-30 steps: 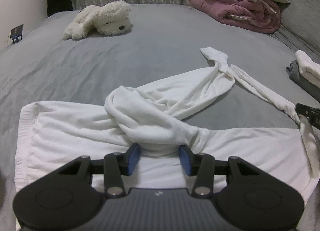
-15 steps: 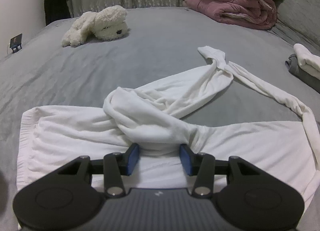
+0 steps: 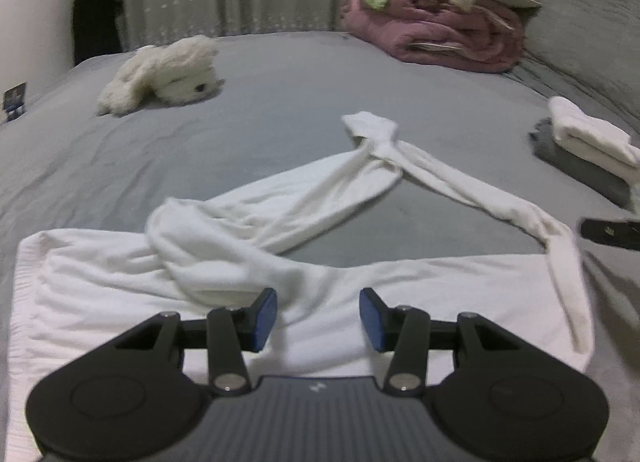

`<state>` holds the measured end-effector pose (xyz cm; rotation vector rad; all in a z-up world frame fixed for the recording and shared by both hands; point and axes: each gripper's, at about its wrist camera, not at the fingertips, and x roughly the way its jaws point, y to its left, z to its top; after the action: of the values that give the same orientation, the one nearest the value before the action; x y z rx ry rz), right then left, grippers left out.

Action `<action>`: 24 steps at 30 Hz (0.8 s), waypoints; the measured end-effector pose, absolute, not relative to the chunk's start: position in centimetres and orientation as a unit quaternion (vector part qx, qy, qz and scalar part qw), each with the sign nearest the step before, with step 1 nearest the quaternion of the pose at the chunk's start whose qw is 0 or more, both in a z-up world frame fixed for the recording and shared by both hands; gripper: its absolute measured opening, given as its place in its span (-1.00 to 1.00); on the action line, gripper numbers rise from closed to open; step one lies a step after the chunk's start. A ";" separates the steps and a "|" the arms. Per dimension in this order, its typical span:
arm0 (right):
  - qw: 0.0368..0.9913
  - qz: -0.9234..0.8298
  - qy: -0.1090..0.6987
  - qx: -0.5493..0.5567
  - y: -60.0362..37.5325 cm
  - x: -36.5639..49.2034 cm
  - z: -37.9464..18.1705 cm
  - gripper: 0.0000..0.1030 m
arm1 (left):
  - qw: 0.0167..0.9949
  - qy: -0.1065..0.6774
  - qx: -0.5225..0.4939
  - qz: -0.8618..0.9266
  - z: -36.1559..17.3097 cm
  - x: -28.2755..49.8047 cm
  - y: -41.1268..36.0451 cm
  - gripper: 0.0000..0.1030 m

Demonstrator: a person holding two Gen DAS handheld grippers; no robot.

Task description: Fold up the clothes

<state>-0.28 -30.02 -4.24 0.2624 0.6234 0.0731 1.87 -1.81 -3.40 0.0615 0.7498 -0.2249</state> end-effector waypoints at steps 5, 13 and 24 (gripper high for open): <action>0.944 0.051 0.293 0.142 -28.6 0.8 -4.0 -0.35 | 0.918 0.373 0.027 -0.130 -3.8 1.9 -3.4 -0.09; 0.949 0.059 0.287 0.117 -25.6 3.1 -4.3 -0.35 | 0.918 0.362 0.024 -0.158 -3.9 1.5 -5.0 -0.09; 0.950 0.033 0.299 0.082 -25.6 4.2 -5.7 -0.89 | 0.913 0.359 0.069 -0.182 -4.7 1.2 -5.3 -0.09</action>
<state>4.17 -25.58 -5.74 0.1659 0.6079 0.0672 1.15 -5.31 -4.74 0.1412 0.7394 -0.3744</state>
